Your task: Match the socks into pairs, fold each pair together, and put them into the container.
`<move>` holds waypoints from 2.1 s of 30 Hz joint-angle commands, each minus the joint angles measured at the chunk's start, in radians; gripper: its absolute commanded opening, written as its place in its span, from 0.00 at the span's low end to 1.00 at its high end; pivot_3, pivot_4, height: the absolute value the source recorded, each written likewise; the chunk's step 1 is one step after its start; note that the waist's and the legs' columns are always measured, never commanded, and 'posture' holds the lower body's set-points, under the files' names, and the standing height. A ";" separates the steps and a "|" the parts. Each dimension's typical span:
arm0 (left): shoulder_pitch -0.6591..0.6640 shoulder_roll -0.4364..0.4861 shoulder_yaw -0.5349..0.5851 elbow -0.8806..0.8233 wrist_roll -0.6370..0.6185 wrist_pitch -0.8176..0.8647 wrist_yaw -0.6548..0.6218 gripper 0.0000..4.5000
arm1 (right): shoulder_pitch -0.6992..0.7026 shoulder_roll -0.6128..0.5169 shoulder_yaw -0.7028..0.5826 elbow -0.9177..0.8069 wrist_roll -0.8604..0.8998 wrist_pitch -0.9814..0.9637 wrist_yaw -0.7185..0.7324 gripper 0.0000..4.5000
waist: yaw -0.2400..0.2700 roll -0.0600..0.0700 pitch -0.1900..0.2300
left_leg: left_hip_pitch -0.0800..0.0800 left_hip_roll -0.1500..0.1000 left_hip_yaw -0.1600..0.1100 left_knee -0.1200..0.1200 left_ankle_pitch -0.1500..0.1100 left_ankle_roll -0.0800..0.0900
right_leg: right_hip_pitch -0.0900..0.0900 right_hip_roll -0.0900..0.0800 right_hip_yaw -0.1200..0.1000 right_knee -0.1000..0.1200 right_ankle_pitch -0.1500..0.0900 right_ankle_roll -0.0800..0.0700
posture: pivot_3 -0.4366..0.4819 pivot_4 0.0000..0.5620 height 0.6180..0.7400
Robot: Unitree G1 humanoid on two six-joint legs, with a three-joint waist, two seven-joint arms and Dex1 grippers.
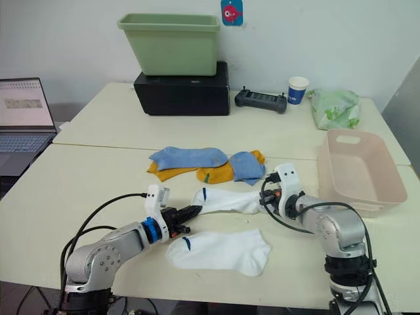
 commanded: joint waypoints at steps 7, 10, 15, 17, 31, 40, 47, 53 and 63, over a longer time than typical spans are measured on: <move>-0.004 0.019 0.013 0.009 0.038 -0.070 0.028 0.00 | -0.028 -0.092 -0.020 -0.094 0.010 -0.113 0.116 0.72 | 0.000 0.000 0.000 | 0.000 0.000 0.000 0.000 0.000 0.000 | 0.000 0.000 0.000 0.000 0.000 0.000 | 0.48 0.27 0.64; 0.006 0.029 -0.003 -0.005 0.028 -0.067 0.009 0.00 | 0.010 -0.103 -0.023 -0.104 0.012 -0.112 0.120 0.79 | -0.001 0.000 0.000 | 0.000 0.000 0.000 0.000 0.000 0.000 | 0.000 0.000 0.000 0.000 0.000 0.000 | 0.48 0.27 0.64; 0.009 0.054 -0.030 -0.028 0.026 -0.087 -0.025 0.00 | 0.049 -0.058 -0.008 -0.101 0.001 -0.104 0.076 0.79 | -0.001 0.000 0.000 | 0.000 0.000 0.000 0.000 0.000 0.000 | 0.000 0.000 0.001 0.000 0.000 0.000 | 0.48 0.27 0.64; 0.009 0.052 -0.030 -0.032 0.021 -0.085 -0.022 0.00 | 0.062 -0.038 -0.005 -0.092 -0.006 -0.111 0.059 0.79 | -0.001 0.000 0.000 | 0.000 0.000 0.001 0.000 0.000 0.000 | 0.000 0.000 0.001 0.000 0.000 0.000 | 0.48 0.27 0.64; 0.026 0.019 -0.014 -0.032 0.027 -0.113 0.029 0.21 | 0.100 0.019 0.001 -0.098 0.003 -0.112 0.038 0.02 | -0.001 0.000 0.000 | 0.000 0.000 0.000 0.000 0.000 0.000 | 0.000 0.000 0.000 0.000 0.000 0.000 | 0.48 0.27 0.64; 0.000 0.064 0.059 -0.054 -0.041 -0.054 0.044 0.86 | 0.126 -0.012 0.020 -0.130 -0.001 -0.119 0.041 0.00 | -0.001 0.000 0.000 | 0.000 0.000 0.000 0.000 0.000 0.000 | 0.000 0.000 0.001 0.000 0.000 0.000 | 0.48 0.27 0.64; -0.105 0.091 -0.072 0.078 0.044 -0.075 -0.006 0.99 | 0.125 -0.023 0.042 -0.128 -0.007 -0.126 0.050 0.00 | 0.001 0.000 0.000 | 0.000 -0.001 0.000 0.000 0.000 0.000 | 0.000 0.000 0.000 -0.001 0.000 0.000 | 0.48 0.27 0.64; -0.187 0.074 -0.117 0.199 0.097 -0.063 -0.009 0.86 | 0.120 -0.026 0.050 -0.122 -0.010 -0.132 0.056 0.00 | 0.003 0.000 0.000 | 0.000 -0.001 0.000 0.000 0.000 0.000 | 0.001 0.000 0.000 -0.001 0.000 0.000 | 0.48 0.27 0.64; -0.187 0.078 -0.173 0.198 0.131 -0.040 -0.067 0.20 | 0.124 -0.025 0.052 -0.116 -0.021 -0.147 0.061 0.00 | 0.003 0.000 0.000 | 0.000 -0.001 0.000 0.000 0.000 0.000 | 0.001 -0.001 0.000 -0.001 0.000 0.000 | 0.48 0.27 0.64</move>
